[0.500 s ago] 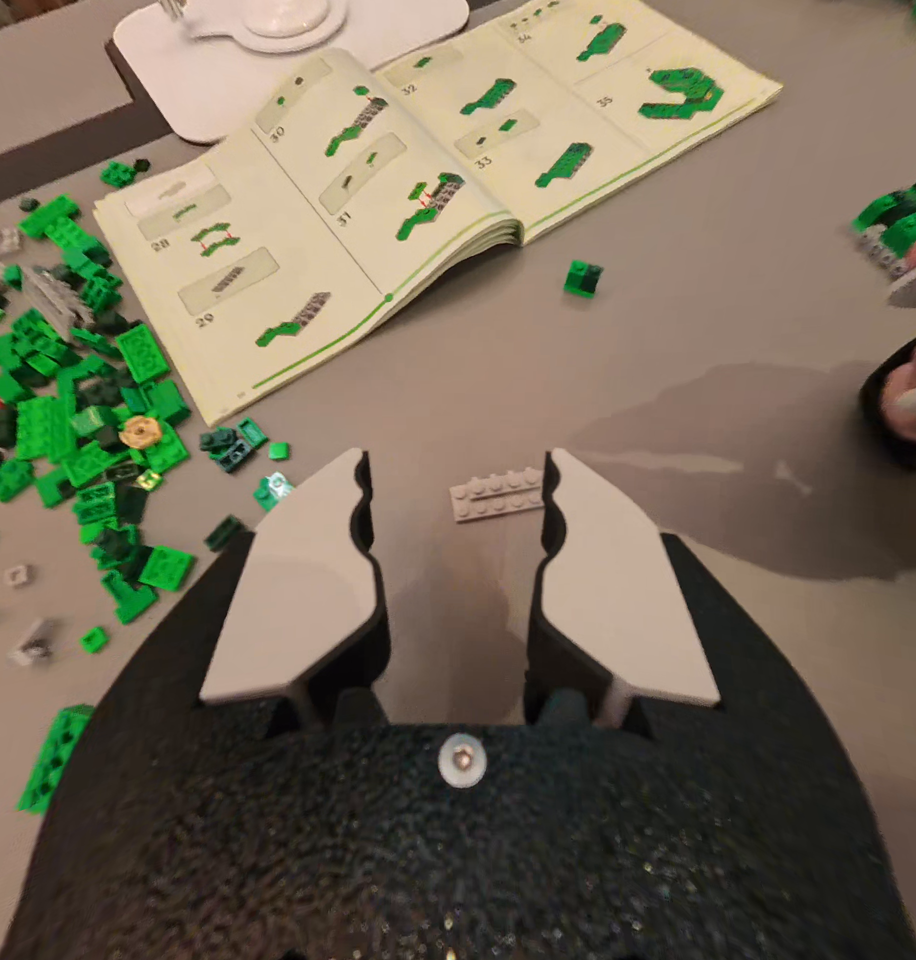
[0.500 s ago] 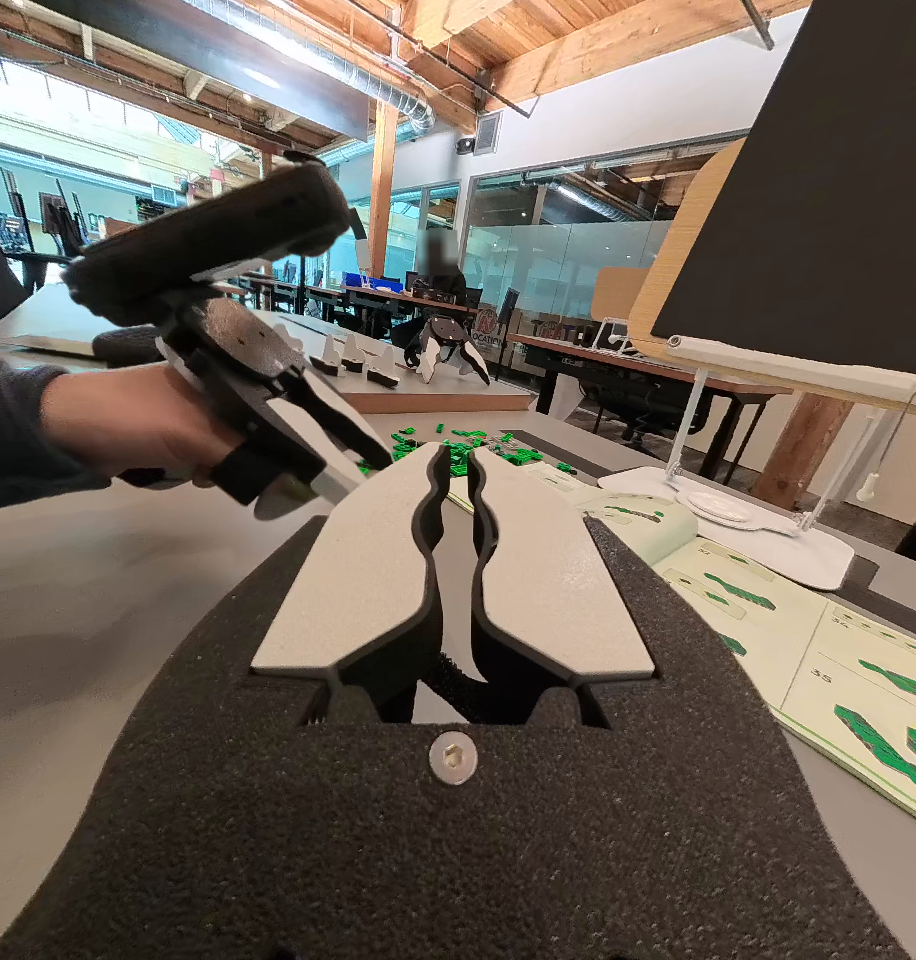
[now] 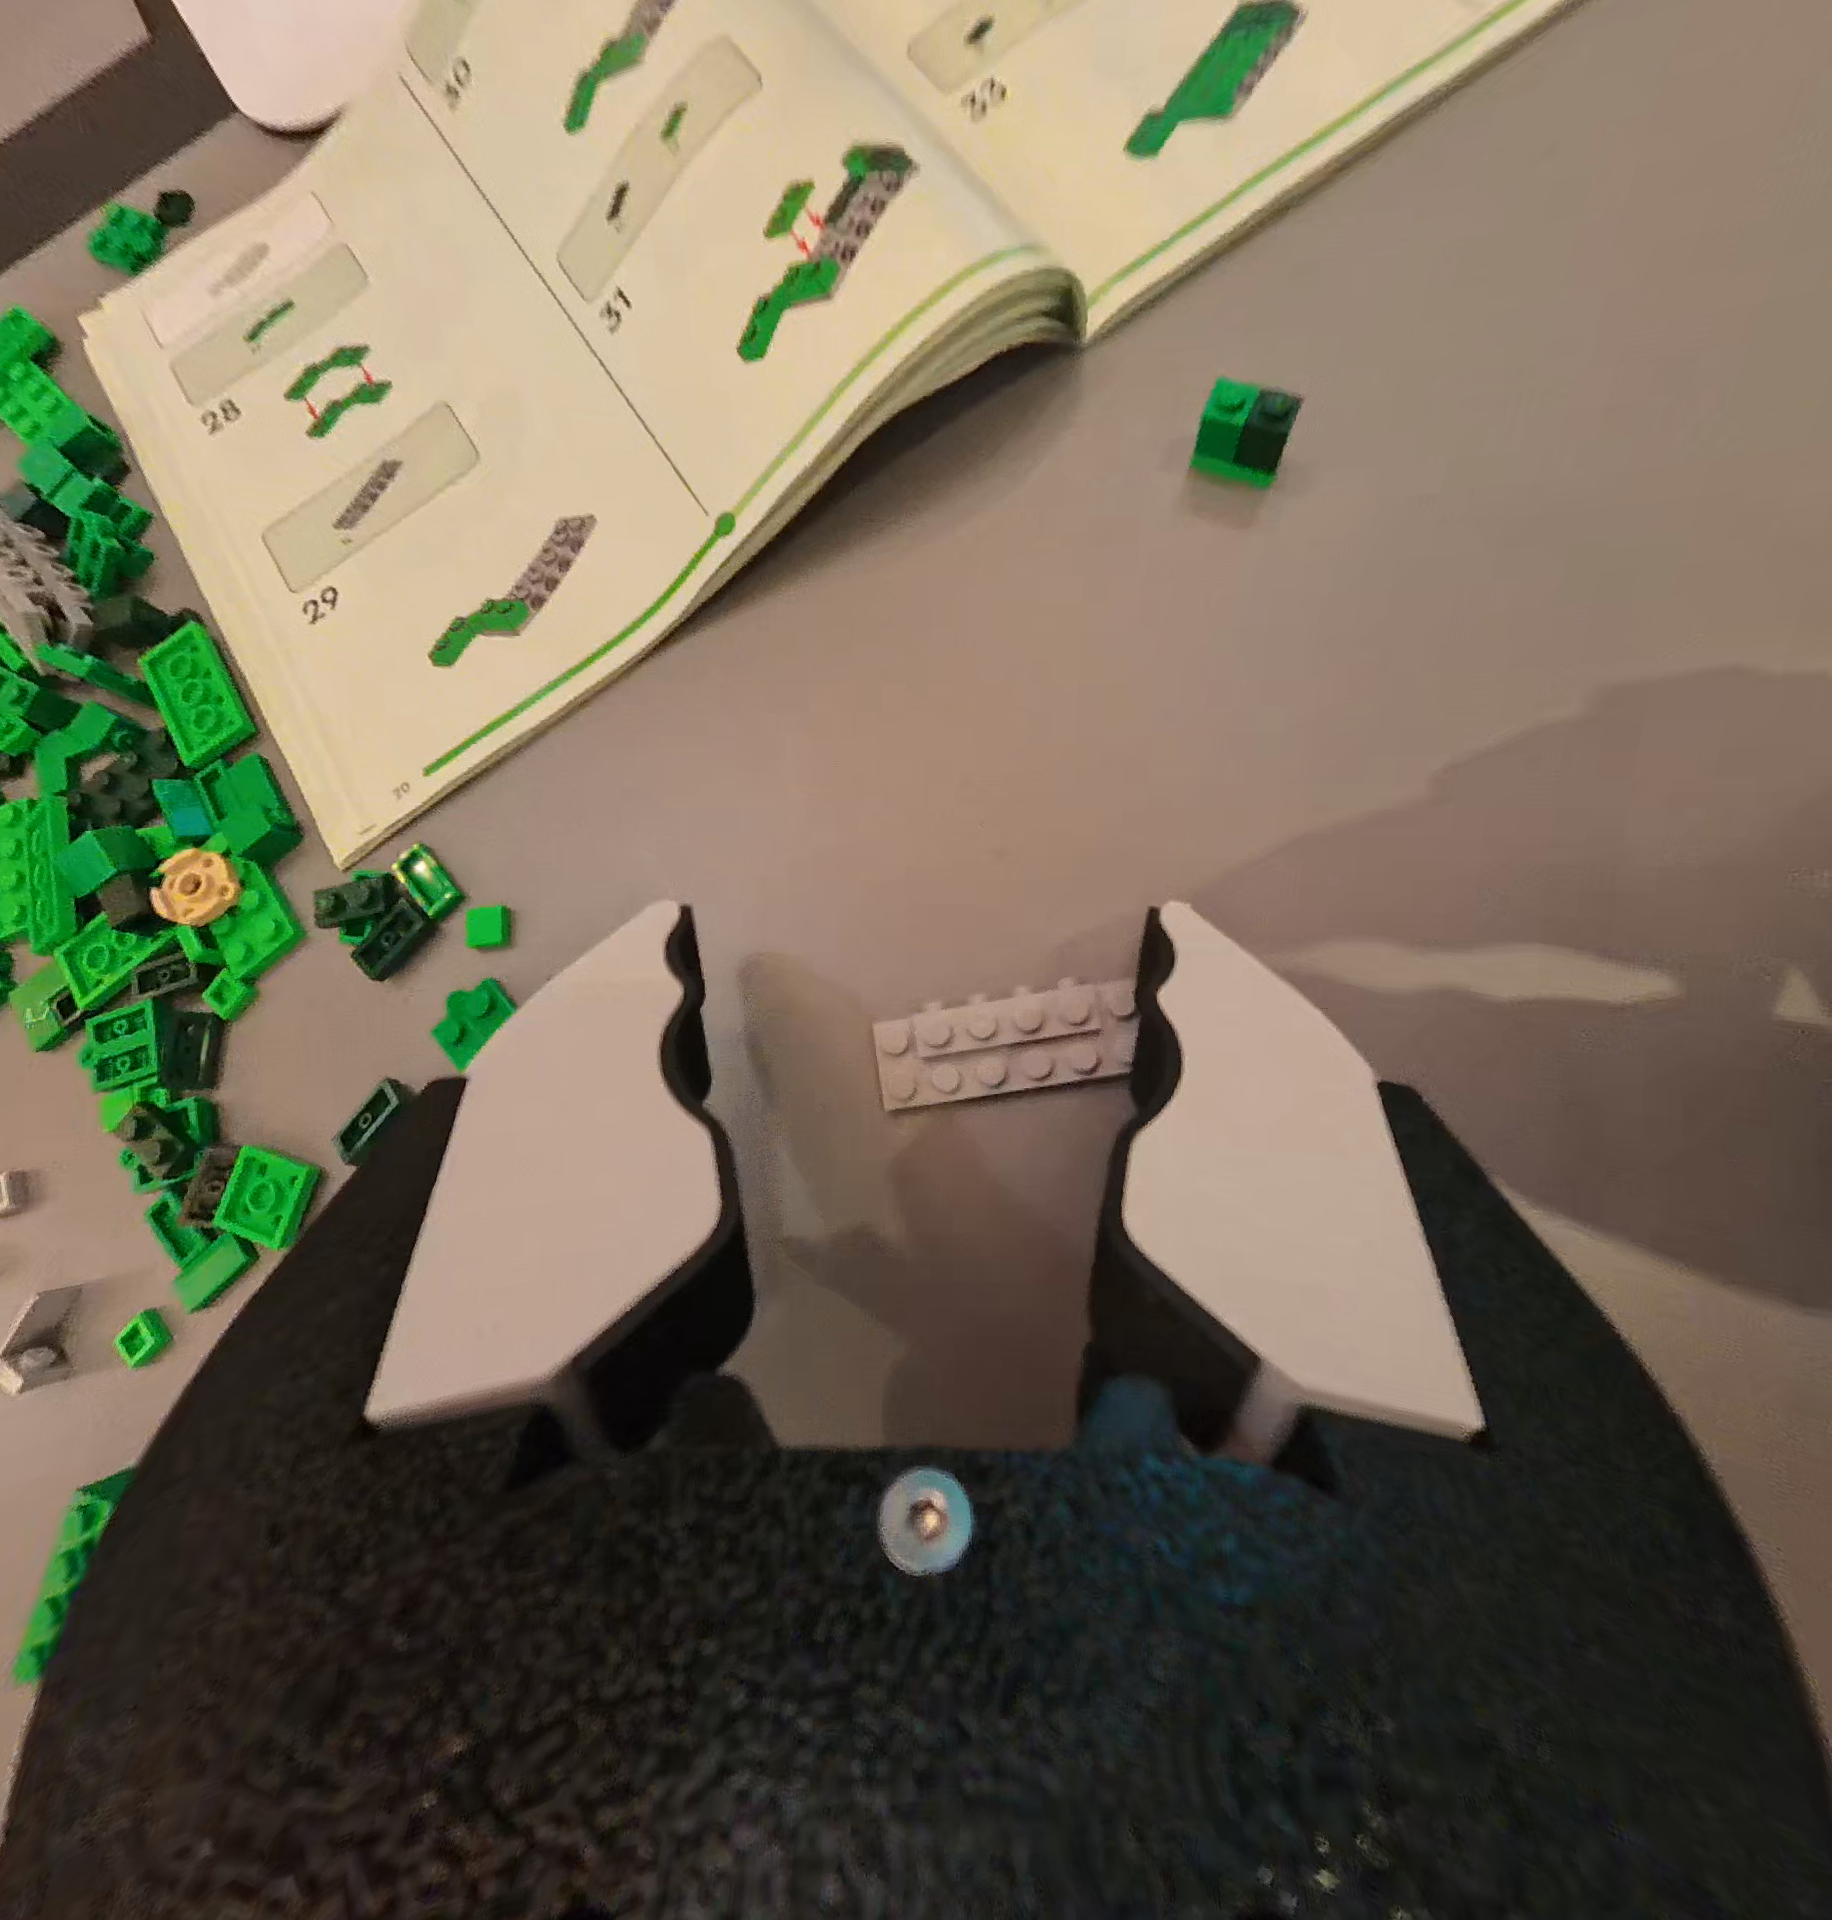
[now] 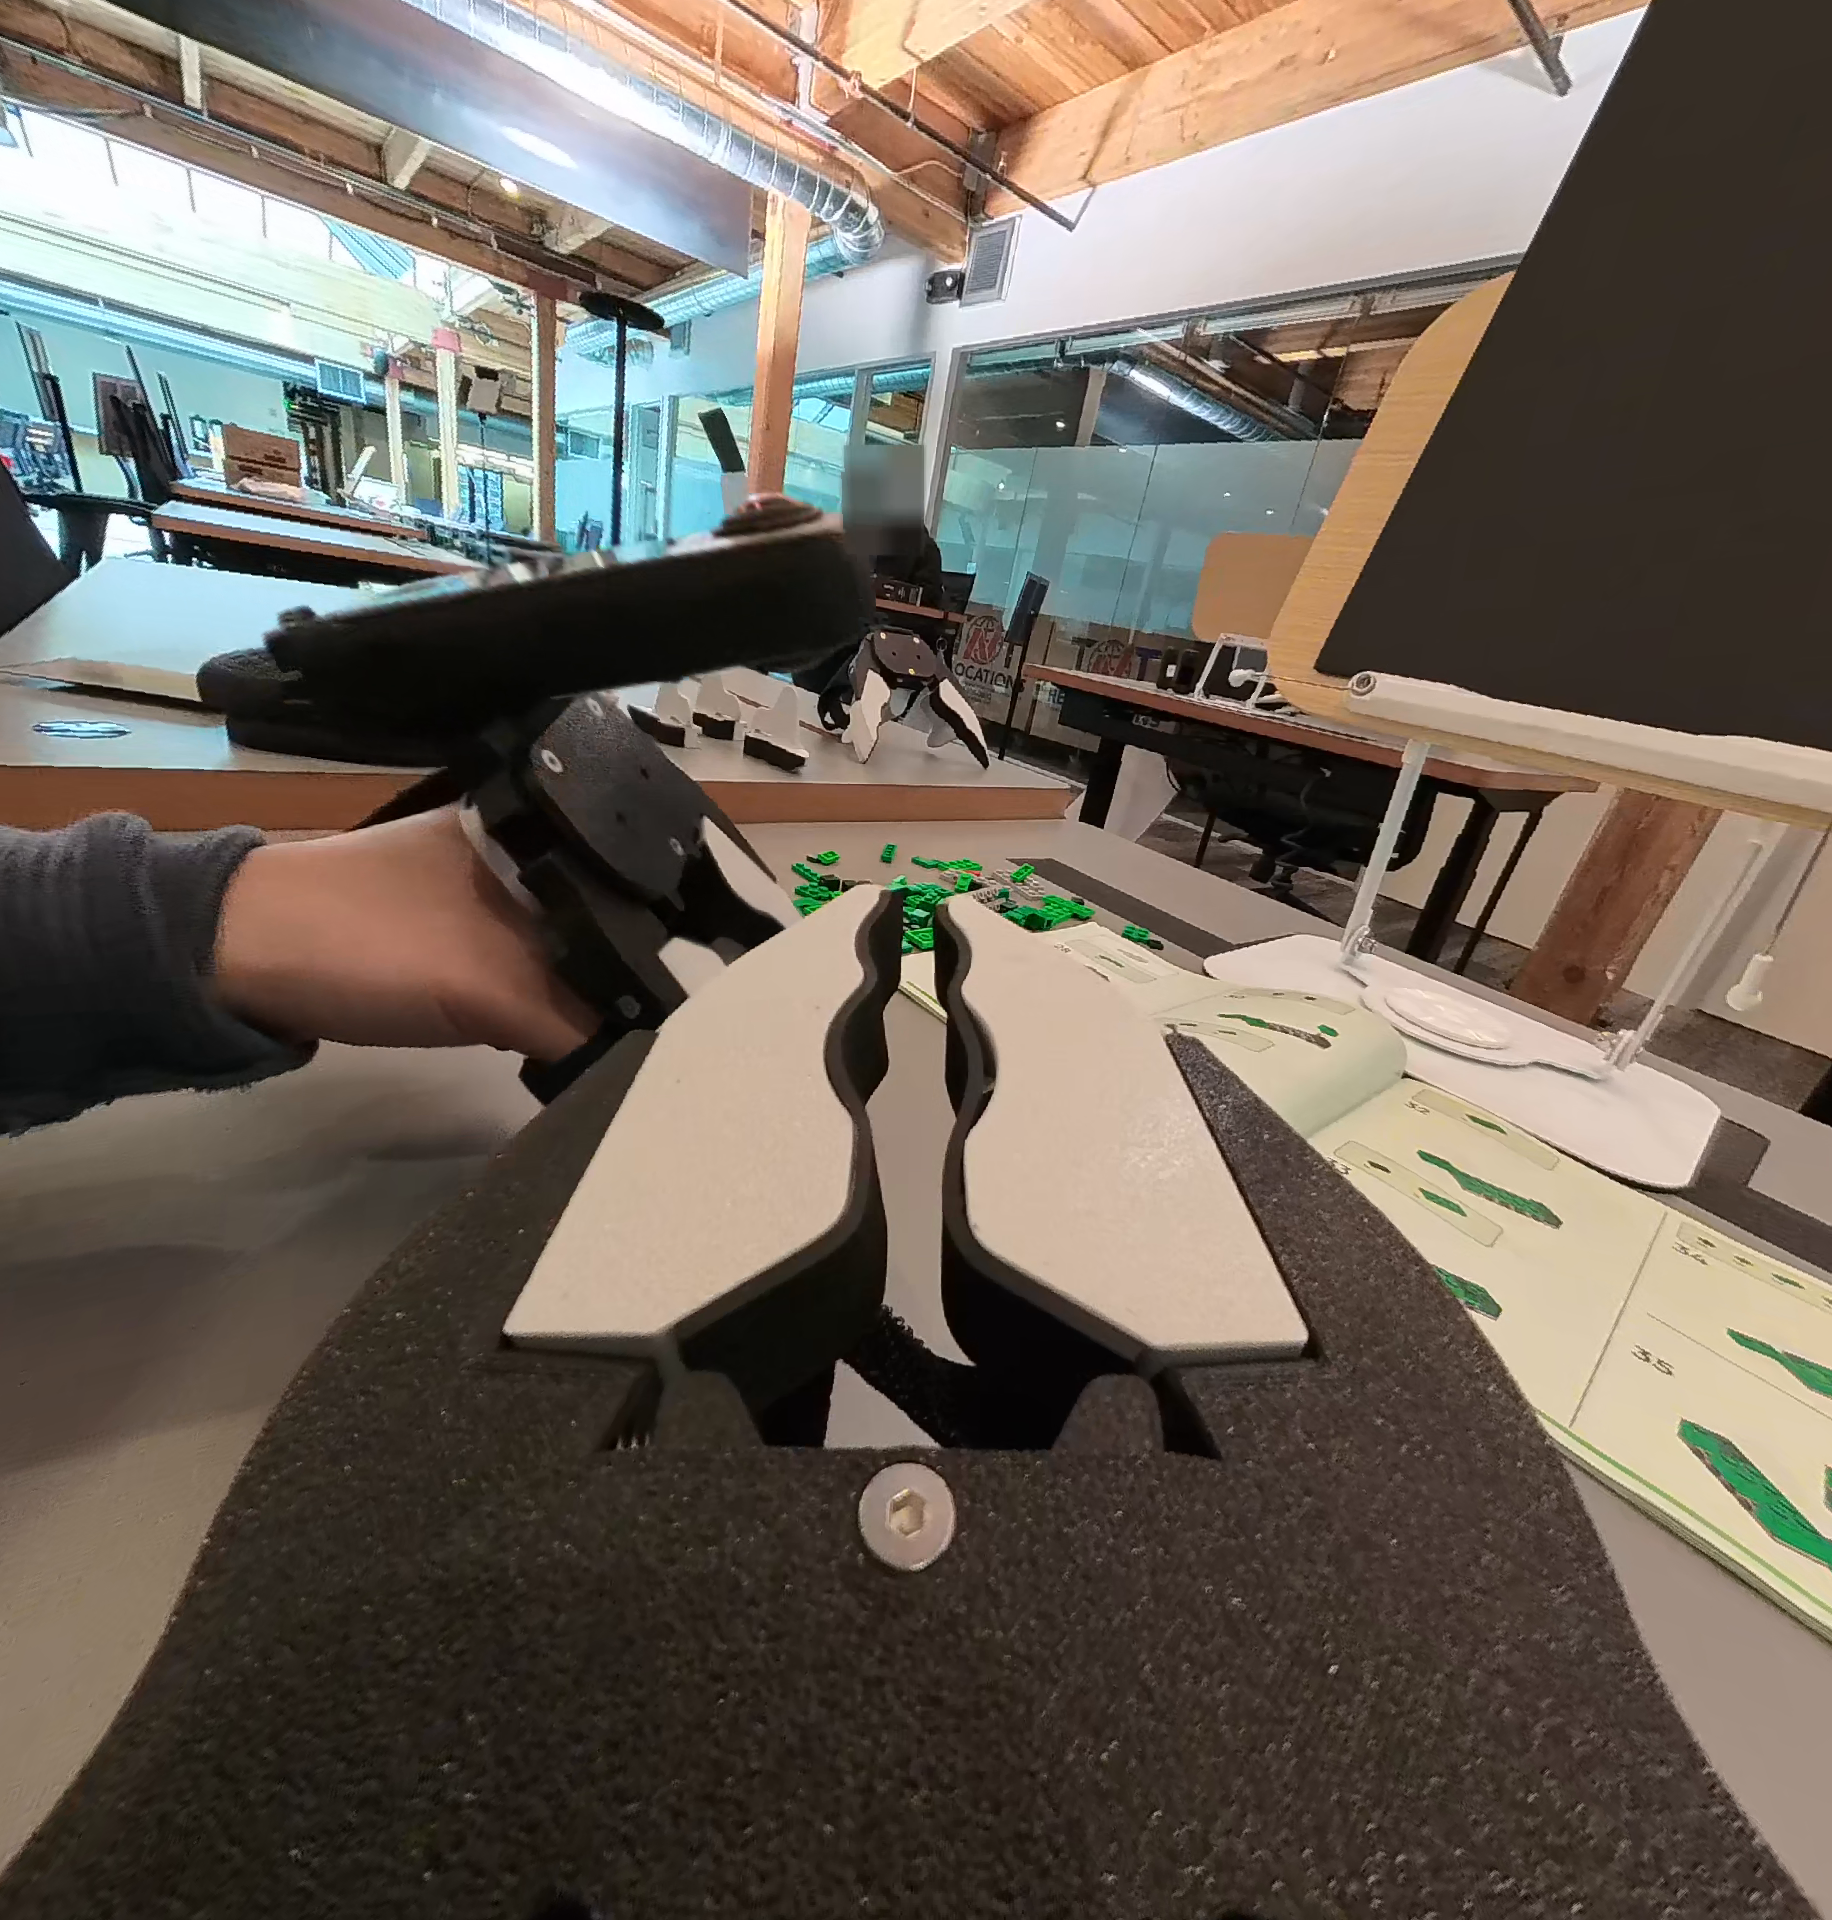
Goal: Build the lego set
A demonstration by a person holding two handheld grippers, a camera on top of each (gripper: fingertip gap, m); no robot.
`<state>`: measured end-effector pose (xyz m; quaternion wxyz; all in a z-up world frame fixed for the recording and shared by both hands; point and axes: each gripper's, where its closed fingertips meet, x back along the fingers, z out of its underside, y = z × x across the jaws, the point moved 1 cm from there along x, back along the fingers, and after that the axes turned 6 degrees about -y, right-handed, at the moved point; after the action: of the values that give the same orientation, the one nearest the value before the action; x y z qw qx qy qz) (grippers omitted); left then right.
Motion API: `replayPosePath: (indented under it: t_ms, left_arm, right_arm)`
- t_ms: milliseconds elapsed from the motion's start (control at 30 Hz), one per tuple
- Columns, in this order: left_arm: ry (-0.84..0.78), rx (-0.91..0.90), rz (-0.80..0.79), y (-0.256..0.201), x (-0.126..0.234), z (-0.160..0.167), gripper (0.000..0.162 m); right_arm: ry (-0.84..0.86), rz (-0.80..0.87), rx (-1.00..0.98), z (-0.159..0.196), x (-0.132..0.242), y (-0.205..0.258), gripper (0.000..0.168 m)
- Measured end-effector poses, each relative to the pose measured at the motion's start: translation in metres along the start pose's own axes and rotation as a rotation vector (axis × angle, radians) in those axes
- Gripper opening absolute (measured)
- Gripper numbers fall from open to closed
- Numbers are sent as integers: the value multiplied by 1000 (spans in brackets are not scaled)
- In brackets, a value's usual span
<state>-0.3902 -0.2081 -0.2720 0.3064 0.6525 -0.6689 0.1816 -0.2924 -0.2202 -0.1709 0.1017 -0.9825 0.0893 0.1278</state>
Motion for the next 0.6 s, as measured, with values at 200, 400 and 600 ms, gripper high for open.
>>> replayPosePath:
  t_ms: [200,400,600]
  left_arm:
    - [89,-91,-56,14,13,10,81]
    - [140,-65,-136,45,35,27,79]
    - [-5,118,-151,61,60,27,64]
  right_arm:
    - [1,-3,-4,0,0,0,5]
    - [3,-6,-7,1,0,0,5]
    - [2,-7,-10,1,-1,0,5]
